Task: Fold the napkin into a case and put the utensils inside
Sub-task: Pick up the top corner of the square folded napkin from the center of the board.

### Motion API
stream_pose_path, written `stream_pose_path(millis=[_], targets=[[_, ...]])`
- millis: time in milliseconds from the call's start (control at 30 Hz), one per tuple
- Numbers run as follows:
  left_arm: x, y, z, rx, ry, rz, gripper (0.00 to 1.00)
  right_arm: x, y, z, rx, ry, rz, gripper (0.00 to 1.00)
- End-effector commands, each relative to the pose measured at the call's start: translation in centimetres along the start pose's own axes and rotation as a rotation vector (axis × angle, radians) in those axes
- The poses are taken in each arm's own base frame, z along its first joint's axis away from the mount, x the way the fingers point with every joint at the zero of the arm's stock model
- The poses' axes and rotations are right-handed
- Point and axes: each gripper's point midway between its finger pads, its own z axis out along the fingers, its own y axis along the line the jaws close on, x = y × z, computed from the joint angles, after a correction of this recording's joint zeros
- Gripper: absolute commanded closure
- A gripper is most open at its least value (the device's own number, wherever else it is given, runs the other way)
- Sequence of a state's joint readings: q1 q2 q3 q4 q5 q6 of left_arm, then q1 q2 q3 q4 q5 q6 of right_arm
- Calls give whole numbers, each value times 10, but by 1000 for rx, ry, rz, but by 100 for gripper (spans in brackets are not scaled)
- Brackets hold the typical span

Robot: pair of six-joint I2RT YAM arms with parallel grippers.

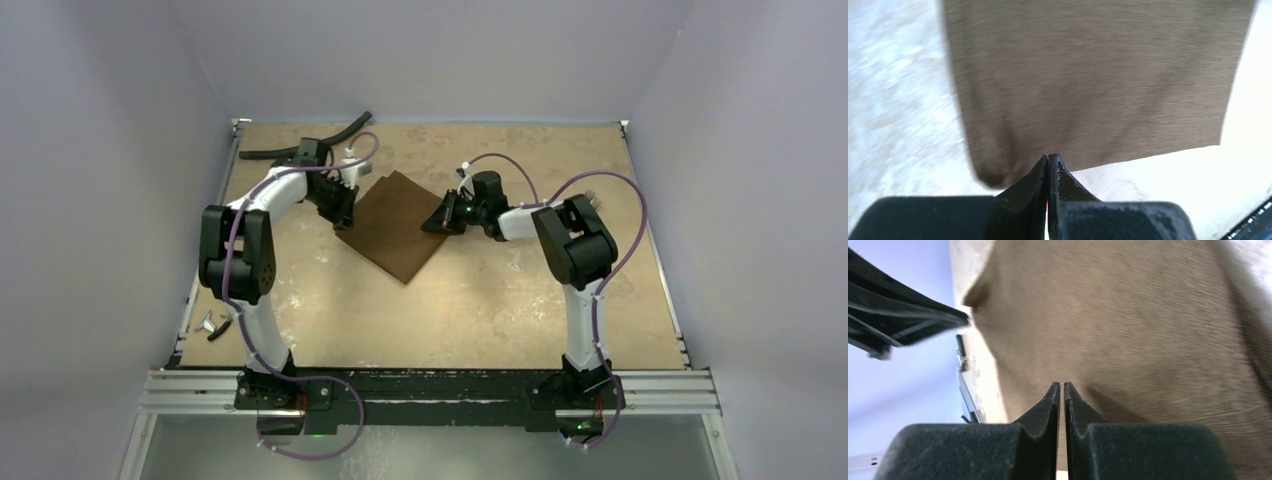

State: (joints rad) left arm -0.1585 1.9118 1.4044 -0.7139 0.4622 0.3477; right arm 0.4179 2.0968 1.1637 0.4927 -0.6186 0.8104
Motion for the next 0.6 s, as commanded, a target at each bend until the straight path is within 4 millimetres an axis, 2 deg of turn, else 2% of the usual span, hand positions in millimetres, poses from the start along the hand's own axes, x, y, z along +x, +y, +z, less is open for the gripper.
stream_pose_path(millis=[0, 100, 200, 333, 467, 567], targets=[[13, 55, -11, -103, -36, -108, 100, 6, -14, 5, -1, 19, 28, 92], [23, 74, -14, -143, -31, -139, 100, 10, -18, 5, 6, 23, 34, 92], [29, 79, -13, -177, -21, -134, 100, 10, -20, 4, 10, 22, 35, 92], [26, 84, -17, -220, -37, -140, 100, 10, -21, 4, 8, 18, 30, 92], [-1, 75, -42, -214, -118, -125, 100, 5, -16, 3, 2, -1, 18, 92], [-34, 51, -71, -135, -213, -99, 100, 1, -9, 1, -8, -9, 7, 91]])
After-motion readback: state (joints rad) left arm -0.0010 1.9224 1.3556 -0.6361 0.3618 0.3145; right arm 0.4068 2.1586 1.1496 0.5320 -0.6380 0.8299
